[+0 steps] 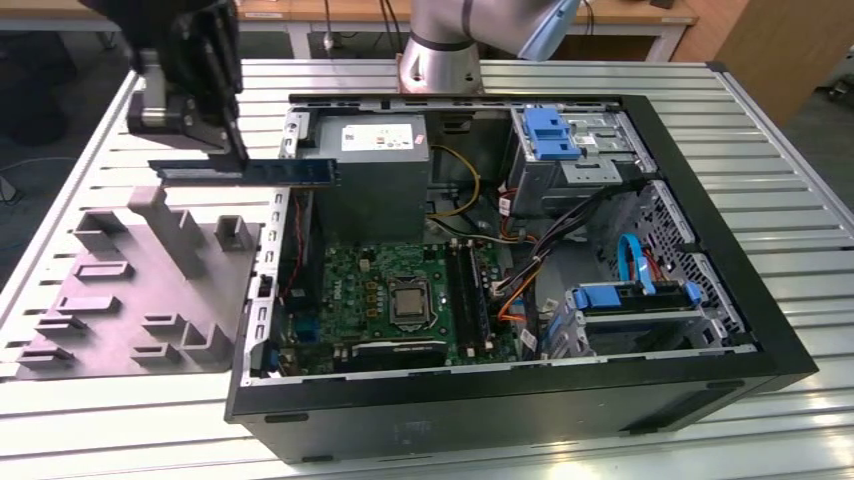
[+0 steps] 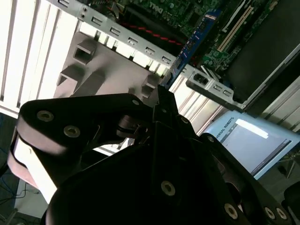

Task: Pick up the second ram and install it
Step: 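Pick up the second ram and move it above second insertion slot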

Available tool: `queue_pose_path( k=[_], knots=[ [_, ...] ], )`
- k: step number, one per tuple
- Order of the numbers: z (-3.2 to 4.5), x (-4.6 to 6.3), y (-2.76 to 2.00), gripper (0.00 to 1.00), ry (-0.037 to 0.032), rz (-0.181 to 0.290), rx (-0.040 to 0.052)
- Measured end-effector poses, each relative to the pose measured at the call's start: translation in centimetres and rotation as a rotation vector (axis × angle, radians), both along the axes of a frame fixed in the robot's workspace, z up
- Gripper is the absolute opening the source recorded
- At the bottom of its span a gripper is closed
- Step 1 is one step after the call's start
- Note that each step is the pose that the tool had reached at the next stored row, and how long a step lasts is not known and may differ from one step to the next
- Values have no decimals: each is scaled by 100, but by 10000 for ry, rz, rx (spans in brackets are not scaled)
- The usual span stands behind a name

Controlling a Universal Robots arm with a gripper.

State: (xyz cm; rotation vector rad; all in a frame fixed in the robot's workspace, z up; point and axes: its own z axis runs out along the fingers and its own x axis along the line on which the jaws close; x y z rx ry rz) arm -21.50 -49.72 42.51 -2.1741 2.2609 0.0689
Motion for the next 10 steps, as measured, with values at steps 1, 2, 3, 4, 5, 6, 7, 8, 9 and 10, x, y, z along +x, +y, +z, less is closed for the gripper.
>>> queue_pose_path(
  k=[1, 2, 3, 4, 5, 6, 7, 8, 9, 10],
  knots=[
    [0, 48, 0, 12, 0, 0, 1],
    [0, 92, 0, 12, 0, -1, 0],
    [0, 136, 0, 12, 0, -1, 0],
    [0, 180, 0, 12, 0, -1, -1],
    [0, 223, 0, 12, 0, 0, 0],
    [0, 264, 0, 12, 0, 0, 0],
    [0, 306, 0, 12, 0, -1, 0],
    [0, 344, 0, 12, 0, -1, 0],
    [0, 383, 0, 12, 0, 0, 0],
    [0, 422, 0, 12, 0, 1, 0]
  ],
)
